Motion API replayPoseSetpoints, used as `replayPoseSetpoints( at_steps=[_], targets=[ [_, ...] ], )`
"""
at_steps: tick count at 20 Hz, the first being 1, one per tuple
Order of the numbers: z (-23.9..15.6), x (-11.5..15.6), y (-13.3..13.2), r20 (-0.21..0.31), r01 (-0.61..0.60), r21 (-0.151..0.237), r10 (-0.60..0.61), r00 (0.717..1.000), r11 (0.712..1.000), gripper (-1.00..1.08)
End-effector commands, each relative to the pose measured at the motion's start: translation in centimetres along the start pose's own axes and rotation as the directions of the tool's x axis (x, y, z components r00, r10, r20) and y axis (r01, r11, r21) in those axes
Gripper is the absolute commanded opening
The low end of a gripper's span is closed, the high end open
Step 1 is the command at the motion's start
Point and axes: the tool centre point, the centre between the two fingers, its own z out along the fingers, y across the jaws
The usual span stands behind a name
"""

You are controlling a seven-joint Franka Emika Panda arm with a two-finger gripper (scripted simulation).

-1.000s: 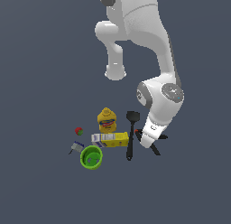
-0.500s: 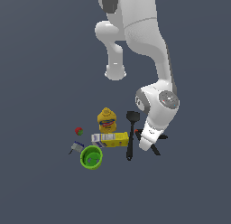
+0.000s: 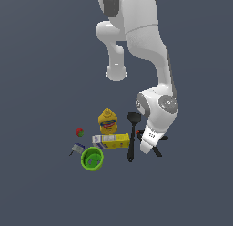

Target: Pick up a designated object from a clutter of objects.

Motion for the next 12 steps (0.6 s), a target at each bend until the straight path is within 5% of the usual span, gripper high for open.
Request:
replayPoseSetpoints(
  at_steps=[1, 12],
  targets=[
    [0.12, 0.05, -0.08, 0.000, 0.001, 0.001, -0.001, 1.000, 1.000, -1.00],
    [-0.72, -0.11, 0.00, -0.002, 0.000, -0.002, 0.000, 1.000, 1.000, -1.00]
  ],
)
